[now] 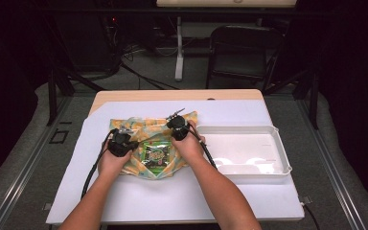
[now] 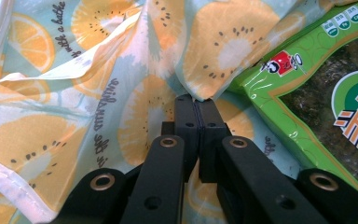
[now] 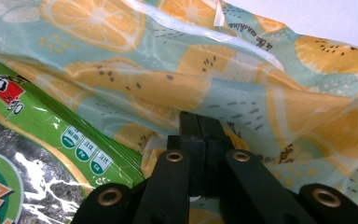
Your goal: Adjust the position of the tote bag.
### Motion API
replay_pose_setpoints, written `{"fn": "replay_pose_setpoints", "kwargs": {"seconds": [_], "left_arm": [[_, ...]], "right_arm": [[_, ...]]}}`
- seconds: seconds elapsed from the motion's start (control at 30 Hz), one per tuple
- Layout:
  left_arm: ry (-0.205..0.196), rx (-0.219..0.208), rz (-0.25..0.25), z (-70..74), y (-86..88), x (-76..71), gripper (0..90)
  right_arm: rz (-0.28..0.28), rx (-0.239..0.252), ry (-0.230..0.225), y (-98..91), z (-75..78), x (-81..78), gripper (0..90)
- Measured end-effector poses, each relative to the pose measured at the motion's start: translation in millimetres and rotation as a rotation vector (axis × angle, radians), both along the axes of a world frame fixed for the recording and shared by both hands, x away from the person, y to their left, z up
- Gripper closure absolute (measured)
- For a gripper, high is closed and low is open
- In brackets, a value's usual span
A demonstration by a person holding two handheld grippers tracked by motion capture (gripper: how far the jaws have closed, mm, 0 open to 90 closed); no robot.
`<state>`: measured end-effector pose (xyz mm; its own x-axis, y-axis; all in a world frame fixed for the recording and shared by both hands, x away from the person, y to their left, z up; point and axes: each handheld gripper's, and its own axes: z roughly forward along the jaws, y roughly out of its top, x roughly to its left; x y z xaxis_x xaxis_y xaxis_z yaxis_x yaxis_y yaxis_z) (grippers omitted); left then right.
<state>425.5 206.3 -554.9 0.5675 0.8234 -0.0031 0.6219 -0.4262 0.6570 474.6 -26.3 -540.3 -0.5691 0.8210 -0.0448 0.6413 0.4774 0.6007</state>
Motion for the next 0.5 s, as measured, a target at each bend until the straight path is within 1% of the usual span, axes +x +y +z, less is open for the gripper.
{"fn": "replay_pose_setpoints", "kwargs": {"seconds": [0.1, 0.17, 0.2, 0.23, 0.3, 0.33, 0.37, 0.4, 0.43, 0.47, 0.5], "left_arm": [[0.001, 0.005, -0.002, 0.4, -0.6, -0.7, 89.5], [-0.001, 0.01, -0.004, 0.7, -0.8, -1.1, 88.8], [-0.002, 0.011, -0.004, 0.9, -0.7, -1.1, 88.4], [-0.002, 0.01, -0.003, 1.0, -0.6, -1.2, 88.2], [-0.002, 0.008, -0.003, 0.9, -0.6, -1.2, 87.7], [-0.002, 0.007, -0.003, 1.0, -0.7, -1.2, 87.5], [-0.005, 0.009, -0.003, 1.2, -0.6, -1.2, 87.5], [-0.005, 0.009, -0.003, 1.4, -0.6, -1.3, 87.4], [-0.007, 0.008, -0.003, 1.5, -0.5, -1.2, 87.3], [-0.005, 0.004, 0.0, 1.7, -0.6, -1.3, 87.2], [-0.005, 0.003, 0.001, 1.8, -0.5, -1.4, 87.1]], "right_arm": [[0.001, 0.0, 0.002, -0.4, 0.8, -0.3, 89.9], [0.002, 0.011, -0.006, -0.9, 2.1, -0.9, 87.8], [0.011, 0.009, -0.003, -2.0, 4.1, -1.3, 87.1], [-0.001, 0.025, -0.013, -1.8, 4.7, -2.5, 86.6], [0.011, 0.032, -0.019, -3.2, 8.7, -3.9, 85.0], [0.022, 0.023, -0.016, -3.9, 12.6, -5.5, 84.2], [0.028, 0.025, -0.021, -4.1, 14.4, -6.4, 83.9], [0.024, 0.036, -0.028, -3.8, 16.4, -8.3, 83.5], [0.03, 0.035, -0.035, -4.0, 19.1, -9.8, 82.4], [0.032, 0.049, -0.045, -3.5, 21.0, -11.7, 81.5], [0.037, 0.052, -0.051, -3.3, 23.5, -13.6, 80.8]]}}
